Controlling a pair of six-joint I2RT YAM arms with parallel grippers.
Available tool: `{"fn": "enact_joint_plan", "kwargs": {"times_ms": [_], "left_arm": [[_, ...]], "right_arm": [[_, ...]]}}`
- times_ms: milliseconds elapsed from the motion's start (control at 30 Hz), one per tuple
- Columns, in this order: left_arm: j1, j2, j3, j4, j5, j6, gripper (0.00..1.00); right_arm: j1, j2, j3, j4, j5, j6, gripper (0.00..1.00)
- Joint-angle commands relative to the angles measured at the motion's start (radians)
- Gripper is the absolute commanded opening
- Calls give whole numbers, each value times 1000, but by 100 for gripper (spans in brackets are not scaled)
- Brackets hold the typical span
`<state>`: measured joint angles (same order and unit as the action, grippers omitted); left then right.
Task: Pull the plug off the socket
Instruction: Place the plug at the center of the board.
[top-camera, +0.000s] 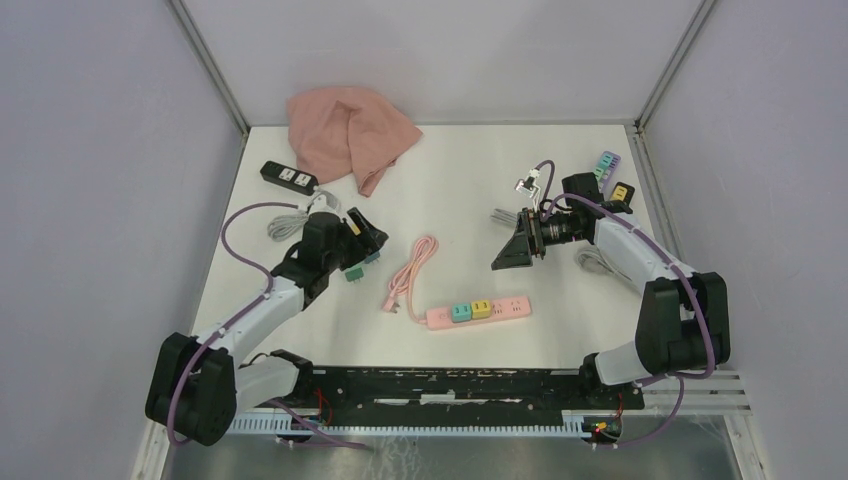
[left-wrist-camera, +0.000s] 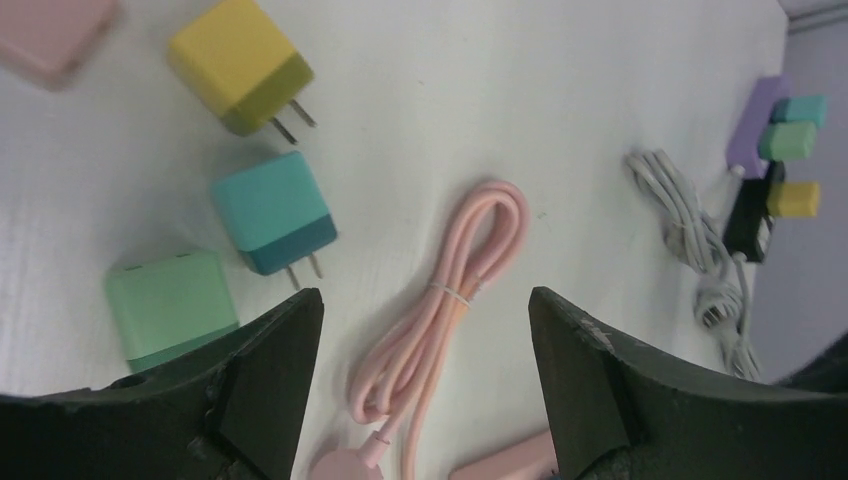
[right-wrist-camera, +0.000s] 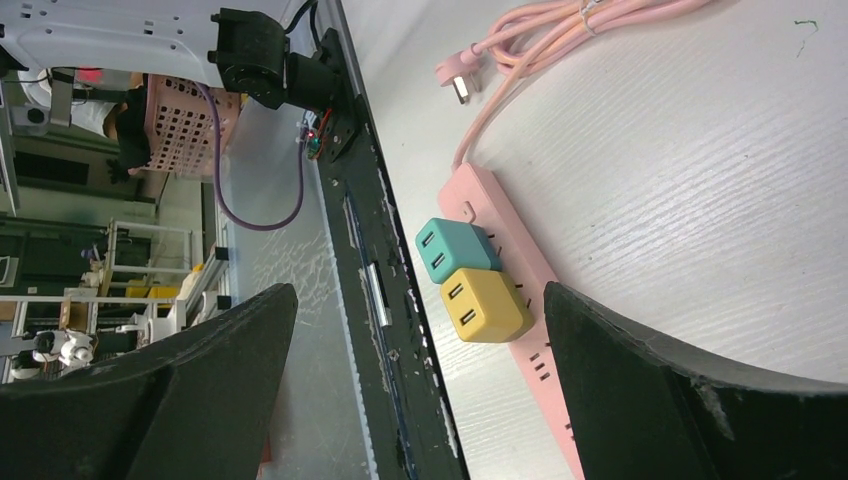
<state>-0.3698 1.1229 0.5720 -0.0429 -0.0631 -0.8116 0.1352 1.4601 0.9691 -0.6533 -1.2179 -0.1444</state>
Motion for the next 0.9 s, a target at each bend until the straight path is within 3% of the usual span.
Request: {"fn": "enact_joint_plan", "kwargs": {"times_ms": [0, 267, 467, 533, 767, 867], "left_arm": [[4, -3, -29, 195, 250, 55, 82], [0, 23, -149, 570, 567, 22, 82], [-33, 22, -237, 859, 669, -13, 83], [-53, 26, -268, 969, 699, -25, 83], [-93, 77, -293, 1179, 771, -68, 84], [-98, 82, -297, 1203, 779, -69, 84]], "right_arm": [[-1, -35, 36, 8, -13, -21, 100], [-2, -38, 40, 10, -71, -33, 100], [0, -53, 51, -91, -136, -221, 100], [0, -48, 79, -217, -179, -381, 100], [22, 109, 337, -1058, -138, -1394, 100], [48, 147, 406, -1104, -130, -1406, 100]]}}
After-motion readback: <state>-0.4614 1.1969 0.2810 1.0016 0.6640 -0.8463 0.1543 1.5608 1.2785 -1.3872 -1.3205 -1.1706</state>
